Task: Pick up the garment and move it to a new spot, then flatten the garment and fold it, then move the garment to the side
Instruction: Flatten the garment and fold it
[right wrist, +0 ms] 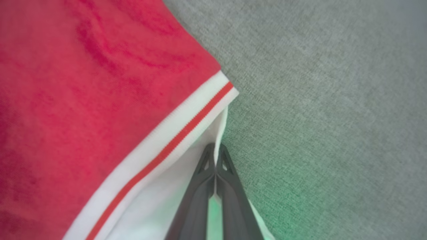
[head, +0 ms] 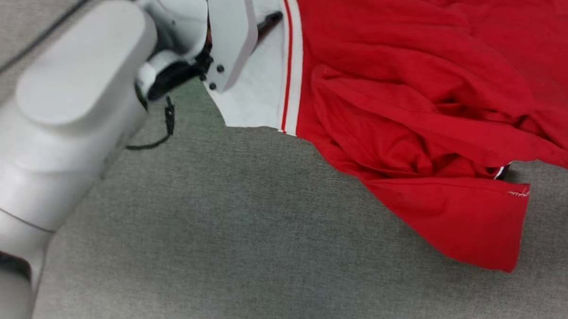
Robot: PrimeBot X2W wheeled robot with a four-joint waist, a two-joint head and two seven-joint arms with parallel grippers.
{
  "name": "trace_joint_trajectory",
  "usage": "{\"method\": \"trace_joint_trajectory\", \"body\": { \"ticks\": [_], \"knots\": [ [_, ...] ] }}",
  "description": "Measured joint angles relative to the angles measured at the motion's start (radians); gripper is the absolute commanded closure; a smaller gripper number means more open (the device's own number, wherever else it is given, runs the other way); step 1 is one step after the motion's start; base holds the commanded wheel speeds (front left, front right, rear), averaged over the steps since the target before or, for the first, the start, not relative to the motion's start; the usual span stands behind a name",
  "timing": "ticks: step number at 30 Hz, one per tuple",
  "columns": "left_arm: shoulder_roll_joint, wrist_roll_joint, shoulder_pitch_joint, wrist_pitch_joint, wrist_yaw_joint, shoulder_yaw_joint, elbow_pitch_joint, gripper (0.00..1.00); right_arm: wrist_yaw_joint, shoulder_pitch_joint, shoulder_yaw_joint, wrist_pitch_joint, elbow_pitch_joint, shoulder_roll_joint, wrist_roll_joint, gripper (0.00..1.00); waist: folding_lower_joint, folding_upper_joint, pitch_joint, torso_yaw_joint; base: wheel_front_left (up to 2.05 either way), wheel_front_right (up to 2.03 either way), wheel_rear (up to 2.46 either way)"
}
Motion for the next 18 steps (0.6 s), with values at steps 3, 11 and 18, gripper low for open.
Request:
{"method": "trace_joint_trajectory", "body": {
  "ticks": [3, 11, 18],
  "knots": [
    [0.015, -0.024, -0.053, 0.039, 0.0, -0.078, 0.019, 0.0, 0.0, -0.014, 0.013, -0.004, 0.001, 0.009, 0.003, 1.0, 0.0, 0.0, 0.006, -0.01, 0.0, 0.0, 0.0],
    [0.018, -0.126, -0.087, -0.006, -0.002, -0.182, 0.077, 1.0, -0.001, -0.012, 0.036, -0.06, 0.01, 0.026, 0.024, 1.0, 0.0, 0.0, -0.011, -0.02, 0.0, 0.0, 0.0],
    [0.015, -0.185, -0.069, -0.19, -0.002, -0.179, 0.168, 1.0, -0.002, 0.0, 0.063, -0.2, 0.02, 0.042, 0.082, 1.0, 0.0, 0.0, -0.059, -0.029, 0.0, 0.0, 0.0]
  ]
}}
